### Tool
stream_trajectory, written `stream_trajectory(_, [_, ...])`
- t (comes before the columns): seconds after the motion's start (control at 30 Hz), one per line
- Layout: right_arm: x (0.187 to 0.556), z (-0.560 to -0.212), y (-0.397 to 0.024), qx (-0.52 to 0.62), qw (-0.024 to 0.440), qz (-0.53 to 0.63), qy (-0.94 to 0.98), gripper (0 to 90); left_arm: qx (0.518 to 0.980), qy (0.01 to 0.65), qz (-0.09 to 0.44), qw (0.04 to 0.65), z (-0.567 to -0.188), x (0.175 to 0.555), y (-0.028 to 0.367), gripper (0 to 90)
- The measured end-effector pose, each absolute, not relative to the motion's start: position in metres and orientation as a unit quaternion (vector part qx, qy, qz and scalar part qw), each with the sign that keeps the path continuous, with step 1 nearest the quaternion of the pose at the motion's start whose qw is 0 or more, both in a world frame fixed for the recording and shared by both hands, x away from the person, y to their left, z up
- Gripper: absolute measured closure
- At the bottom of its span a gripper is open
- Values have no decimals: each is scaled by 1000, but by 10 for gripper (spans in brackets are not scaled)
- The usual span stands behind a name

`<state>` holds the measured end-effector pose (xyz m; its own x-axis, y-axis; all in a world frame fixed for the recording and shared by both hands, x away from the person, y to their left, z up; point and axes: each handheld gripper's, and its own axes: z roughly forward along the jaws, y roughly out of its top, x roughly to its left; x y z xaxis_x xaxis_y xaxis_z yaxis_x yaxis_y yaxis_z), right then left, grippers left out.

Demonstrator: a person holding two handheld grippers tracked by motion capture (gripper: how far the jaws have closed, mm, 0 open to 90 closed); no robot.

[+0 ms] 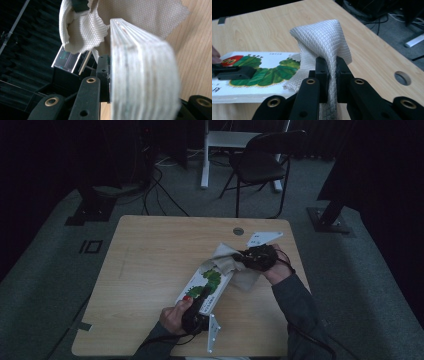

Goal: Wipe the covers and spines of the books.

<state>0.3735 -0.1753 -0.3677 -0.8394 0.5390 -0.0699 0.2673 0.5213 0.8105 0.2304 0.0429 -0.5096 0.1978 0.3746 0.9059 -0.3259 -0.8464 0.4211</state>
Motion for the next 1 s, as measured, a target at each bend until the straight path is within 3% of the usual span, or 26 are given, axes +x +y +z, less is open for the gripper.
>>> stream_trajectory(1.0, [384, -372, -178, 261, 159, 439, 845, 837, 717, 1, 635, 288, -503, 220, 36, 768])
